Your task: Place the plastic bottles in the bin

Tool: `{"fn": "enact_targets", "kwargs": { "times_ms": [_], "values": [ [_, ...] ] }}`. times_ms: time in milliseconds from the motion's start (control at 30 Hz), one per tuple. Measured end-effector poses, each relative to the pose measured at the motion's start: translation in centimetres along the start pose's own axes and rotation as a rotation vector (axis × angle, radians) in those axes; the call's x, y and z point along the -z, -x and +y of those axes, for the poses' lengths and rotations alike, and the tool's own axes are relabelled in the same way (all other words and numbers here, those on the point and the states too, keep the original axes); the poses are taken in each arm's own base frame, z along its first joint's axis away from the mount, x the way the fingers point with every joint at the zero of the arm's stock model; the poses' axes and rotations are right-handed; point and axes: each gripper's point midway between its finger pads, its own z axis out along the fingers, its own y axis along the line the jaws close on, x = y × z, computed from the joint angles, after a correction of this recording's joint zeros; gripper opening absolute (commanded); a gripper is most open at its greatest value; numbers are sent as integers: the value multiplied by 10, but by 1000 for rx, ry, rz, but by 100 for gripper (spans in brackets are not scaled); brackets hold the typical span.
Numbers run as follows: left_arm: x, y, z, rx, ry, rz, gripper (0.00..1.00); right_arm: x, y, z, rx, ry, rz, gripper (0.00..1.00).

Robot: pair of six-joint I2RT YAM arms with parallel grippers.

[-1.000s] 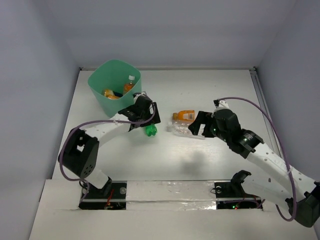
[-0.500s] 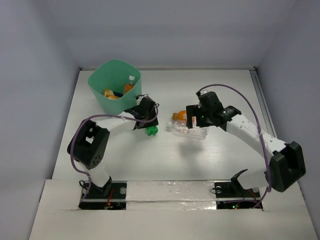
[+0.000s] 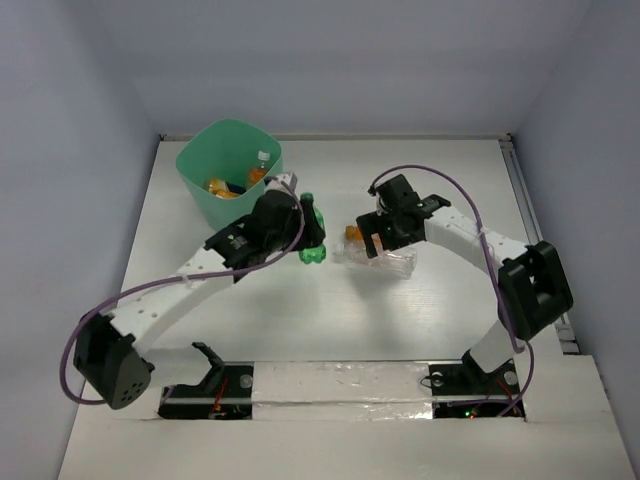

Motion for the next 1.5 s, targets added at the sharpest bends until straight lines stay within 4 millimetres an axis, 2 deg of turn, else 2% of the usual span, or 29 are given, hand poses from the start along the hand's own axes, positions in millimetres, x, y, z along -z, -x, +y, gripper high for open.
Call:
{"fn": "enact_targets", "kwargs": {
  "times_ms": [100,200,300,333,400,467,533,633,733,833,867,967,1000,1100,1233,1333,1367,1500],
  "values": [
    [41,53,-32,1,-72,-120,35,-8,-5,3,14,20,30,100],
    [87,119,-63,-6,-131,-273,36,-15,-11,8,14,48,62,100],
    [135,180,-77,-11,-154,-433,36,-19,-21,13,4,78,89,100],
    [144,194,-76,-10,-148,-470,36,-20,-26,14,-4,88,99,100],
    [167,235,-58,2,-98,-577,36,-21,-39,17,-18,108,129,99],
    [174,259,-31,15,-23,-636,37,-21,-52,20,-32,121,156,98],
    [169,273,2,31,73,-653,37,-21,-65,24,-37,131,181,96],
    [146,279,41,43,177,-621,37,-20,-78,36,-26,152,206,89],
    [110,268,69,44,245,-539,40,-20,-84,52,-6,180,212,76],
    [79,249,90,41,294,-455,54,-16,-86,63,-7,202,206,62],
    [71,242,95,39,306,-431,68,-14,-86,65,-10,210,200,61],
    [61,230,104,32,324,-394,83,6,-76,72,-30,243,143,52],
    [61,230,104,31,324,-395,85,17,-69,74,-35,257,109,51],
    [67,236,99,27,306,-423,86,50,-41,82,-48,303,1,48],
    [89,242,86,20,260,-472,83,103,15,101,-60,399,-163,48],
    [119,246,73,14,214,-530,76,148,66,124,-67,512,-304,48],
    [130,247,68,12,198,-553,69,165,83,133,-68,553,-345,49],
    [179,239,55,15,139,-644,54,215,156,171,-76,707,-504,50]
  ]
}}
